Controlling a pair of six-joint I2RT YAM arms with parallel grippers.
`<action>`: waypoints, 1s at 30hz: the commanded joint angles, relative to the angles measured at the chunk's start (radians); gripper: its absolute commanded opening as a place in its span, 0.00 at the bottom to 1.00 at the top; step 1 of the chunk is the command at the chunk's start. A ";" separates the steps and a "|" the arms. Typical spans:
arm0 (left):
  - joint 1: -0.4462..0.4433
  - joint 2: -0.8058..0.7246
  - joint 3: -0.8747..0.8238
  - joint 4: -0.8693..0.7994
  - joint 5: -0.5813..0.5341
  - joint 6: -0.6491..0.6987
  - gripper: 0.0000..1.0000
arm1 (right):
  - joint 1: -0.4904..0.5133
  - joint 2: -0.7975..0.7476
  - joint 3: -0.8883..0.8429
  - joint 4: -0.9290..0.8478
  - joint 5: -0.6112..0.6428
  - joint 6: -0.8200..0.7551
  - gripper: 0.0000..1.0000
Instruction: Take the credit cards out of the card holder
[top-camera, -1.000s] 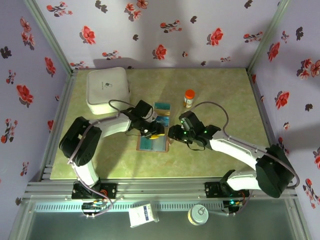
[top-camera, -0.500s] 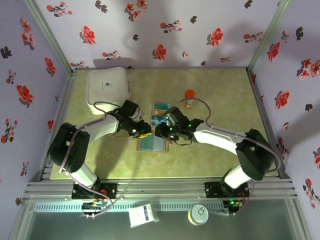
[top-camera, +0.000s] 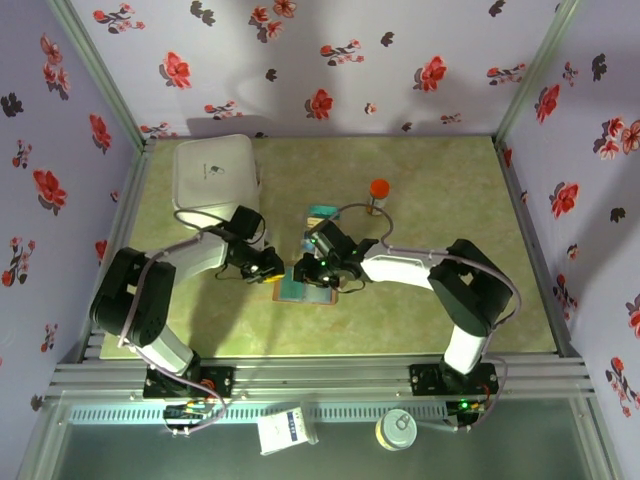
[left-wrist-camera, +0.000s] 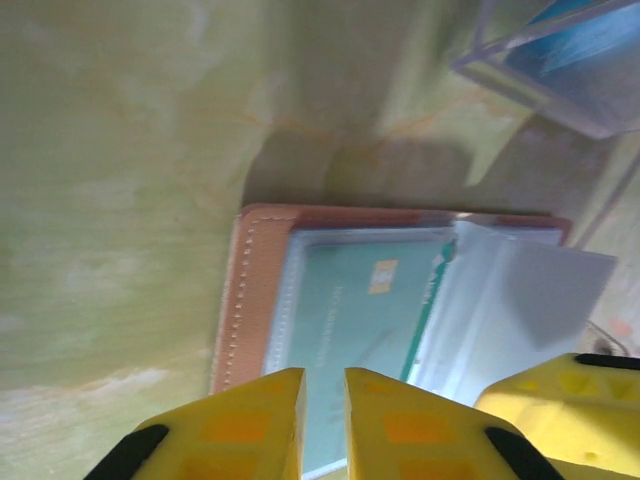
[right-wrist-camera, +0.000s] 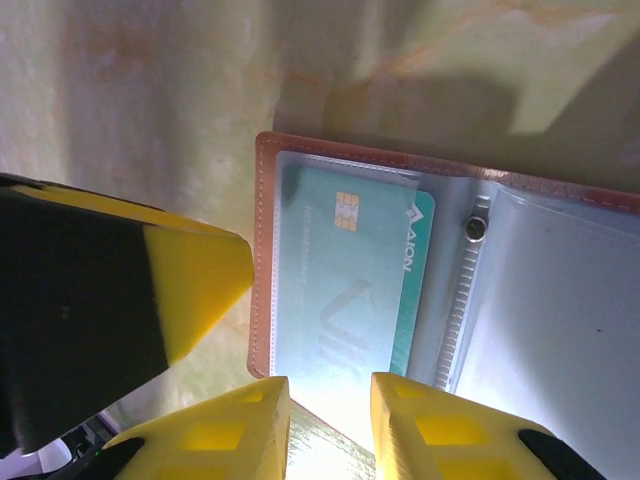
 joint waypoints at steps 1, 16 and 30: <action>0.005 0.021 -0.023 -0.031 -0.022 0.030 0.16 | -0.007 0.006 -0.042 0.022 -0.012 0.019 0.27; 0.005 0.007 -0.036 -0.045 -0.041 0.015 0.15 | -0.067 -0.001 -0.184 0.099 -0.041 -0.007 0.27; 0.005 -0.068 -0.027 -0.061 -0.045 -0.004 0.15 | -0.064 -0.070 -0.079 0.026 -0.079 -0.045 0.28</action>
